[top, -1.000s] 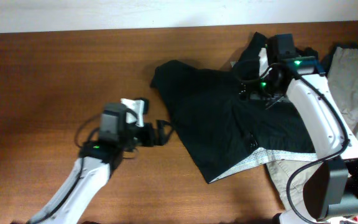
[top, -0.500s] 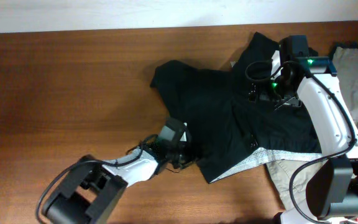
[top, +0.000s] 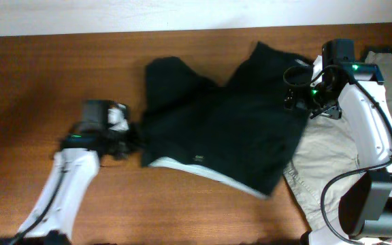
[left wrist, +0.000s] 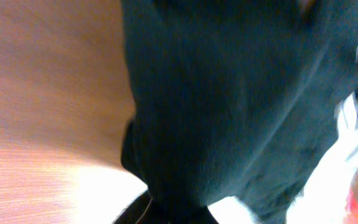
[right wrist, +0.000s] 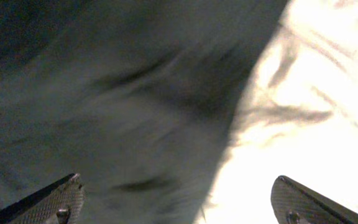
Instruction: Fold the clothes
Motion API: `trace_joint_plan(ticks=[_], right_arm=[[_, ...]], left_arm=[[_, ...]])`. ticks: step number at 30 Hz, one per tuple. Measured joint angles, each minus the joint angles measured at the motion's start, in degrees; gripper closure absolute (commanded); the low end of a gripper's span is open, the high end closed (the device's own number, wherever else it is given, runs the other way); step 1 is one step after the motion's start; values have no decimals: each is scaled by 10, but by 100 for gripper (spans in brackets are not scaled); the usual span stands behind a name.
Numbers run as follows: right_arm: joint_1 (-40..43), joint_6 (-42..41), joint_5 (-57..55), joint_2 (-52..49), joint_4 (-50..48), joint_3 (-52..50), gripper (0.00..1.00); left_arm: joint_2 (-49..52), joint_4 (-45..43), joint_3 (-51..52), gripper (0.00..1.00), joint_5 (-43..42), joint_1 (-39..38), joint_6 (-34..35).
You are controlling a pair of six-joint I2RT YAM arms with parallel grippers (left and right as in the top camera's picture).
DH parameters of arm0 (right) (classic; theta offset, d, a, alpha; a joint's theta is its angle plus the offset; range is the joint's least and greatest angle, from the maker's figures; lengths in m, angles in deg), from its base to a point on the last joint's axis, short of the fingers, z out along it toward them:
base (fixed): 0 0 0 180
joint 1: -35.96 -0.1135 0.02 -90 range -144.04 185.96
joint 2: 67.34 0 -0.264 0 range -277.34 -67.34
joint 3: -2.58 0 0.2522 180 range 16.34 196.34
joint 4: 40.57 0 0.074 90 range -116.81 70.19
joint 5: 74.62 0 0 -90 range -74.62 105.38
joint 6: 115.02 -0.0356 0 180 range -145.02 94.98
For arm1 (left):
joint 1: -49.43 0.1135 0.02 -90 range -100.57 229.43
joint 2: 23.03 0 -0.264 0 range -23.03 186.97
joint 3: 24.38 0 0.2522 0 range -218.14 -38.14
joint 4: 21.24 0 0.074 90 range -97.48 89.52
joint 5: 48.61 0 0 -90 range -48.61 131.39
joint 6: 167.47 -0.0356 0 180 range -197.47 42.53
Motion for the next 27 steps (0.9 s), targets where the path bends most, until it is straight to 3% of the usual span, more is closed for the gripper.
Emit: trace_joint_plan(ticks=[1, 2, 4, 7, 12, 14, 19, 22, 23, 25, 26, 27], right_arm=[[-1, 0, 3, 0, -3, 0, 0], [-3, 0, 8, 0, -7, 0, 0], [-11, 0, 17, 0, -10, 0, 1], [-25, 8, 29, 0, -8, 0, 1], [-60, 33, 50, -2, -20, 0, 1], [-63, 30, 56, -28, -41, 0, 0], [-63, 26, 96, -156, -63, -2, 10], [-63, 22, 122, -200, -120, -4, 27], [-63, 21, 125, -204, -148, -7, 41], [-63, 22, 125, -205, -209, -7, 89], [-63, 21, 125, -205, -213, -7, 96], [-63, 19, 125, -205, -214, -7, 96]], left_arm=[[-10, 6, -28, 78, 9, 50, -28], [-12, -7, -56, 43, 19, 102, -51], [-12, -58, -79, 1, 34, 163, -83], [-12, -66, -83, 1, 51, 194, -109], [-11, 88, -86, 1, 64, 176, -125], [-6, 103, -83, 1, 63, 132, -126], [74, 103, -41, 1, 63, -4, -130], [140, 104, -29, 6, 63, -66, -130], [157, 103, -29, 21, 64, -78, -131], [195, 102, -32, 58, 70, -102, -132], [200, 96, -32, 90, 71, -110, -132], [206, 91, -35, 100, 72, -116, -132]])
